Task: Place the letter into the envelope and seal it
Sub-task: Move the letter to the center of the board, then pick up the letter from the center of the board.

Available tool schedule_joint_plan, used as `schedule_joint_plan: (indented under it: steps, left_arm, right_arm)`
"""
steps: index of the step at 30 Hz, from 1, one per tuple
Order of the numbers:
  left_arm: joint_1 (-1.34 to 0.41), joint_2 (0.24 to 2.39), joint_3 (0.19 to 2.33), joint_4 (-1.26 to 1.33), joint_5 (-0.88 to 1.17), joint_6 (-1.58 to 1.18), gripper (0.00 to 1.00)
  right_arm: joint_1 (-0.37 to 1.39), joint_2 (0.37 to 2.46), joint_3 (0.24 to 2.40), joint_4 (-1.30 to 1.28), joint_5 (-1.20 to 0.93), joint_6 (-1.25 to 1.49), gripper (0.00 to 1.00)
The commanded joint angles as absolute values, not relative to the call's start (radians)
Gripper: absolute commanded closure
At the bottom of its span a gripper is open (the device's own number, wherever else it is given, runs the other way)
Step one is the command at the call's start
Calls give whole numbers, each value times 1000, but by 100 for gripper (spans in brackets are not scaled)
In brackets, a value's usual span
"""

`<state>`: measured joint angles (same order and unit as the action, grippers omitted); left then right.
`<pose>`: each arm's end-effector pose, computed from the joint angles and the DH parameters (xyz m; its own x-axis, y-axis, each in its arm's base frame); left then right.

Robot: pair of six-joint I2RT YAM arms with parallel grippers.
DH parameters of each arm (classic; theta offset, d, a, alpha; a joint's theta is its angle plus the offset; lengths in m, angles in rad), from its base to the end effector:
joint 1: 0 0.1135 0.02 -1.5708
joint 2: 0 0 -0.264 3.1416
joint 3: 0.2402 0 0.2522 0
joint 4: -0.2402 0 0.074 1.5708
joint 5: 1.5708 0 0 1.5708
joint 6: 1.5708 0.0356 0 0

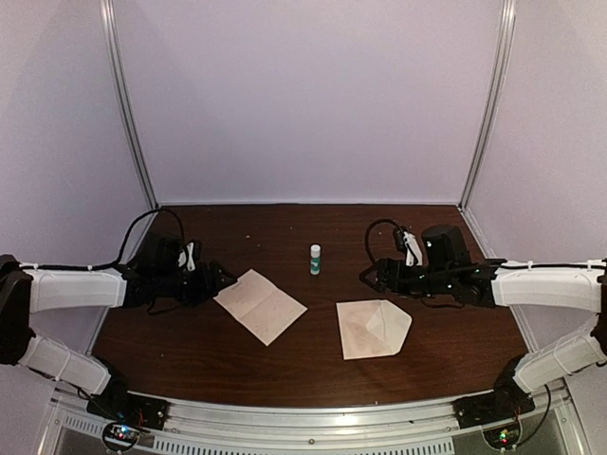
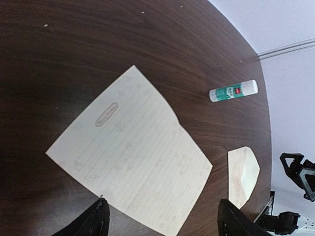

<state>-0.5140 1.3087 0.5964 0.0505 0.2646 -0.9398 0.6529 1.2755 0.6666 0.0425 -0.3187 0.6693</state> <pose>0.2233 -0.1368 0.1872 -0.8439 -0.4185 -0.3356 -0.0461 0.6800 -0.7318 0.2072 0.1725 0.2173 -0.8225 0.1127 -0.5575 -0.3527 0.6679 0.6554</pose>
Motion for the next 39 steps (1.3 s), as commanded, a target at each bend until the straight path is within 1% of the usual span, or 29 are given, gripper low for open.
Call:
schedule_joint_plan:
  steps: [1,6,9,23,33,39]
  left_arm:
    - [-406,1302,522,128,379,-900,24]
    - [-352,1343,500,158,369,-870,26]
    - [-335,1389,510,171,370,-842,26]
    - [-328,1523,518,251,373,-840,26]
    - [-328,1562,508,322,435,-849,27]
    - [-328,1570,486,358,462,-865,27]
  right_arm:
    - [678,1298,684,85,-336,694,11]
    - [702,1344,703,96,-346,712,11]
    - [712,1396,719,125,-377,733,14]
    - [743,1598,820,195,-414,767,17]
    - [746,1774,927,233,-478,789,27]
    - [745,1838,938,297,-490,842,29]
